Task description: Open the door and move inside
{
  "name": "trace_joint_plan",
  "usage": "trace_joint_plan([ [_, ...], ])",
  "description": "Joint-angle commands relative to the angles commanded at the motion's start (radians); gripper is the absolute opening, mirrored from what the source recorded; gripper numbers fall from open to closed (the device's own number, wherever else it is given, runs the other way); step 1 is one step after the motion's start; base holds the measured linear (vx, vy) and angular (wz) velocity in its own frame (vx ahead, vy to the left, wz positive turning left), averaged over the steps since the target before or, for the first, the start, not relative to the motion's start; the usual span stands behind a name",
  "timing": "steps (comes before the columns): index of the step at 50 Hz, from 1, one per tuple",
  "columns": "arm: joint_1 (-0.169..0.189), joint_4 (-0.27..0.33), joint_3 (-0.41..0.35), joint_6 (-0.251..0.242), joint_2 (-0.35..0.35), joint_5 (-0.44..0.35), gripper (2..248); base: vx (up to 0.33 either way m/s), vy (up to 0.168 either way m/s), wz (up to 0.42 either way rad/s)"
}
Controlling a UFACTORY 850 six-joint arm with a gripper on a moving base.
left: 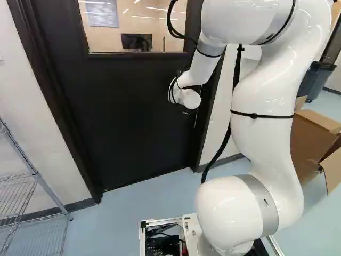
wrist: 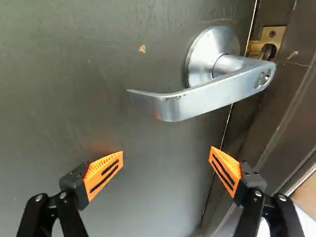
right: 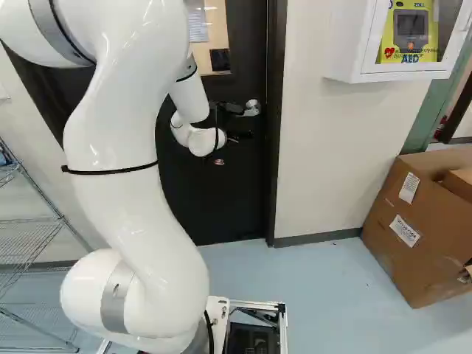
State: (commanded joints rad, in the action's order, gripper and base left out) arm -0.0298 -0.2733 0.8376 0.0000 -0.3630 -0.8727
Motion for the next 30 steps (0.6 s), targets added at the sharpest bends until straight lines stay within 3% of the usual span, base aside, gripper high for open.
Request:
trace_joint_plan([
  [30,-0.036,-0.006,0.161,0.0,-0.128,0.0,247,0.0,0.0,0.0],
])
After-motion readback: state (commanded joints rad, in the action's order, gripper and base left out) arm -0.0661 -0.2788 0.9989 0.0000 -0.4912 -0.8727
